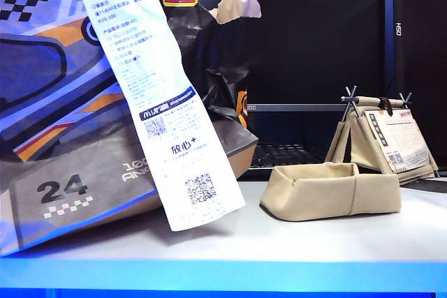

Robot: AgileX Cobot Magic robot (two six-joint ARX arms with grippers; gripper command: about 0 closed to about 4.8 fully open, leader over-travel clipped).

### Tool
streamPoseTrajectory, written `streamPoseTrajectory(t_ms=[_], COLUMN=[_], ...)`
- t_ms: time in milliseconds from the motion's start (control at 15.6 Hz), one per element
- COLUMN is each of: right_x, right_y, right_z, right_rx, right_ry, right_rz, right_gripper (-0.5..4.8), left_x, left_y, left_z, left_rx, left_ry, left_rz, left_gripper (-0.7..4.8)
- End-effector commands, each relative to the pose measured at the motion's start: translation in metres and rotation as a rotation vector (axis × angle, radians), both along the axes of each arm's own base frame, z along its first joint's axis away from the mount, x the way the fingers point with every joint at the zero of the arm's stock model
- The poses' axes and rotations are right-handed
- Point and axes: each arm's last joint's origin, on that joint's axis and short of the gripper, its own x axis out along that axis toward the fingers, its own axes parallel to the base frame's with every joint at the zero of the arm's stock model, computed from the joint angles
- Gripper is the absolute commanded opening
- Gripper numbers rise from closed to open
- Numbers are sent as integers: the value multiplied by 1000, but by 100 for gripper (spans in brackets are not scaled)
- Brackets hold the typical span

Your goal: Open the paper bag and put two oranges into the paper bag.

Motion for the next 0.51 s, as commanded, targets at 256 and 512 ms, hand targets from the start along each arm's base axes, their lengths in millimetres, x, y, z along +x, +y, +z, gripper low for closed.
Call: streamPoseTrajectory(t_ms=[256,512], right_x=[22,22], right_y=[13,13], right_z=[-66,-76], right_rx=[51,72], right_ry=[96,143], right_rz=[-20,-26], right_gripper=[9,10], left_x=[22,23], left_y=[-7,-7], left_z=[-68,-70], left_rx=[-25,-27], left_ry=[211,190], left_rz=[23,22], left_gripper=[-4,-4])
